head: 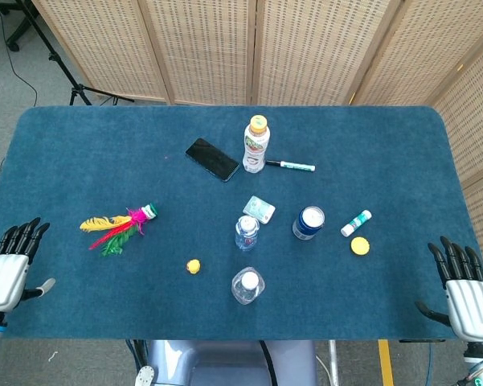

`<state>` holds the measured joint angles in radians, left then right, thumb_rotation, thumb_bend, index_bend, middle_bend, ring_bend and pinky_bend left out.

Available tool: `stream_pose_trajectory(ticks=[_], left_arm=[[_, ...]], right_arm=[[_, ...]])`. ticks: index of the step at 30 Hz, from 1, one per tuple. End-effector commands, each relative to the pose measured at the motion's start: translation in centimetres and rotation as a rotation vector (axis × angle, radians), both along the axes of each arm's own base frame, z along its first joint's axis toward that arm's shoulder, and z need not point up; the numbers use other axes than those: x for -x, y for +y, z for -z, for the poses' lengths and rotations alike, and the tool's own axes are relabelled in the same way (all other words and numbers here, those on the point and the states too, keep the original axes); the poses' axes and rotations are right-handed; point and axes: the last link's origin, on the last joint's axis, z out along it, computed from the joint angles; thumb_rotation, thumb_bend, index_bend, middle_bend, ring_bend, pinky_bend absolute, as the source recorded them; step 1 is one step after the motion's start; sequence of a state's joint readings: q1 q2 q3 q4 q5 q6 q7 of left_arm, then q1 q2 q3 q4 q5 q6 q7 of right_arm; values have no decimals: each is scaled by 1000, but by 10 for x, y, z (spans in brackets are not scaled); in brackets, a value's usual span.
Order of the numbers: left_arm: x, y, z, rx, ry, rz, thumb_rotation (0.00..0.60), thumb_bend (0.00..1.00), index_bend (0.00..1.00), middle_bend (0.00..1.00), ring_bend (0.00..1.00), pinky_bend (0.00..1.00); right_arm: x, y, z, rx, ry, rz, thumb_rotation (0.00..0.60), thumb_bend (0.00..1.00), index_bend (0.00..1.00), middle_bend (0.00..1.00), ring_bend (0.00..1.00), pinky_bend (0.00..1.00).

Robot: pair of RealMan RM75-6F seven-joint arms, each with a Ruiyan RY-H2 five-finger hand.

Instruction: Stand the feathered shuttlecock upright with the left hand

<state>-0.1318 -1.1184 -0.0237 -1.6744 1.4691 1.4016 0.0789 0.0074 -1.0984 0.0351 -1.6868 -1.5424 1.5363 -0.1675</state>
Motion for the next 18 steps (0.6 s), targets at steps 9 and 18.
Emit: stream_pose_trajectory(ticks=[9, 18], left_arm=[[-15, 32, 0, 57, -15, -32, 600, 182, 227, 0, 0, 0], [-23, 61, 15, 135, 2, -94, 600, 215, 396, 0, 0, 0]], right_arm=[[-3, 3, -2, 10, -4, -15, 600, 0, 0, 0, 0, 0], [-3, 4, -8, 27, -24, -21, 600, 0, 0, 0, 0, 0]])
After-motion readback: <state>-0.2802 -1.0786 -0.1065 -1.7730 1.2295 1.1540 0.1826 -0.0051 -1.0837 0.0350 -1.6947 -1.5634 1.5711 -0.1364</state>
